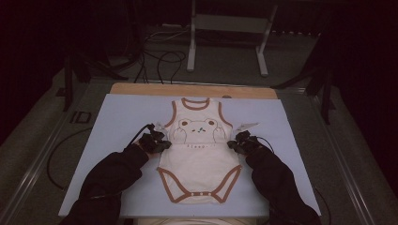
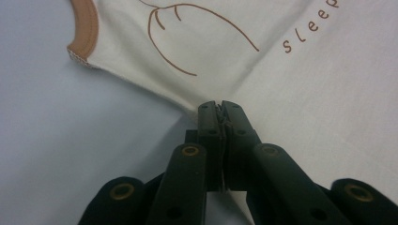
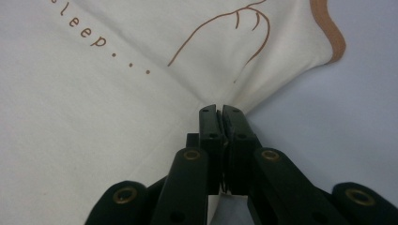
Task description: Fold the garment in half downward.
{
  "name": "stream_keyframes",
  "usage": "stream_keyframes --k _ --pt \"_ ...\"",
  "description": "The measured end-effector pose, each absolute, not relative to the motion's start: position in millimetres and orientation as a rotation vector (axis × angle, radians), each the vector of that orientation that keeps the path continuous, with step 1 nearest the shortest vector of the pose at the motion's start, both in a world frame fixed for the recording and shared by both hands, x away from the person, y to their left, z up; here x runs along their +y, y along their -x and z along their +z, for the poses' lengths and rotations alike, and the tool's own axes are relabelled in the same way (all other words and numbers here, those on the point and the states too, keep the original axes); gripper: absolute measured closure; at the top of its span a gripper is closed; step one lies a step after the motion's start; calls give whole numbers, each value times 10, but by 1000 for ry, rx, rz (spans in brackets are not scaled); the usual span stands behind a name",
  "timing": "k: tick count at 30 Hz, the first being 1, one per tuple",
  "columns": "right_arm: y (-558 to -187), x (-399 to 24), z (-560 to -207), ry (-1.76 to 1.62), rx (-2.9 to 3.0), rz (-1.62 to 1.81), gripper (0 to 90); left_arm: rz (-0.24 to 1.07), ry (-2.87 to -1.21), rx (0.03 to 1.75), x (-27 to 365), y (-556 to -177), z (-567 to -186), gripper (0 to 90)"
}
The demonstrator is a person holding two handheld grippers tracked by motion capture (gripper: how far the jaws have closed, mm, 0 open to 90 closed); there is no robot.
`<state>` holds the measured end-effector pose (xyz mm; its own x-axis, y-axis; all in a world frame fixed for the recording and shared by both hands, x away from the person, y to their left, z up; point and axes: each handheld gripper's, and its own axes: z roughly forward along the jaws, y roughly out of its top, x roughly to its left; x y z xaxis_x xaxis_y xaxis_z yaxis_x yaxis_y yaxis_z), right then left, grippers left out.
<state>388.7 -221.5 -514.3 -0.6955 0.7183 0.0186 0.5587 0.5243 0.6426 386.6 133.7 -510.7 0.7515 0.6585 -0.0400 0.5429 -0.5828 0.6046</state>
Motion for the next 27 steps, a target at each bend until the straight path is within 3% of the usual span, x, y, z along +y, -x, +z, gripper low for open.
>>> stream_keyframes --k 27 --pt "-3769 -2301 -4948 -1071 2473 1014 885 315 -2333 807 1458 -3782 -4927 900"
